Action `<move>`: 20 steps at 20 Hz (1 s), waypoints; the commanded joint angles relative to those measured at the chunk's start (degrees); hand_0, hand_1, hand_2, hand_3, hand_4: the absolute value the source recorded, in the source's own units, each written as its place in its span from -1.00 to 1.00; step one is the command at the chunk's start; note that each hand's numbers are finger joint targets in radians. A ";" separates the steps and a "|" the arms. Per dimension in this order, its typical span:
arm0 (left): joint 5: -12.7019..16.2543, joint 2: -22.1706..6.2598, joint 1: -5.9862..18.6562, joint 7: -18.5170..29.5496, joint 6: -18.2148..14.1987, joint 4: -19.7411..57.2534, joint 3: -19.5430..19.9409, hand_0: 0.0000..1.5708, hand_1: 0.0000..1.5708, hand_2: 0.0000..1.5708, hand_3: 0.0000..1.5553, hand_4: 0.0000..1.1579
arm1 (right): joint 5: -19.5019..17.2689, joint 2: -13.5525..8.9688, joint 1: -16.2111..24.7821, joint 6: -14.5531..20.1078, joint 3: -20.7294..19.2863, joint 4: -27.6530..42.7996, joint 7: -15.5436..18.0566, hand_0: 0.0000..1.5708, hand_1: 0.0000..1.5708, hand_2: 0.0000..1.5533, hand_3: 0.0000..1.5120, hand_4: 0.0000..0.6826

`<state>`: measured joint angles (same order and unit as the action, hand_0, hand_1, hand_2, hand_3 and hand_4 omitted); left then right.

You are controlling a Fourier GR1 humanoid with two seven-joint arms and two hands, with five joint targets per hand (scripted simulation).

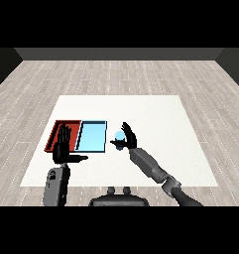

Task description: Pick the blue can and put it in the blue box

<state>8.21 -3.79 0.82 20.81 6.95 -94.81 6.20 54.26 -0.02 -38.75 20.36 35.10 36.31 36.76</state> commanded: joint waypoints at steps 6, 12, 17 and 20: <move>-0.54 -0.01 0.44 1.04 0.31 1.09 -0.26 -1.00 -1.00 -1.00 -1.00 -1.00 | -0.19 0.02 -3.17 14.66 4.88 -1.96 -2.16 0.90 0.90 0.90 0.89 0.81; -1.72 -0.12 1.20 -1.53 -1.01 -0.67 -1.04 -1.00 -1.00 -1.00 -1.00 -1.00 | 4.47 0.00 -6.51 16.45 7.58 -2.25 -1.32 0.90 0.90 0.89 0.88 0.86; -4.01 0.77 3.66 -3.40 -1.92 1.31 -3.55 -1.00 -1.00 -1.00 -1.00 -1.00 | -5.14 -1.50 -7.36 21.72 4.91 4.50 -6.18 0.82 0.82 0.87 0.85 0.83; -6.19 3.48 3.58 -3.51 -2.25 1.81 -7.99 -1.00 -1.00 -1.00 -1.00 -1.00 | -7.25 -6.79 -7.71 19.44 6.48 8.27 -9.82 0.86 0.86 0.87 0.85 0.83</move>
<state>4.34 -2.39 2.91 18.34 5.78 -94.00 1.68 49.91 -2.57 -45.93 39.98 40.75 40.75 30.37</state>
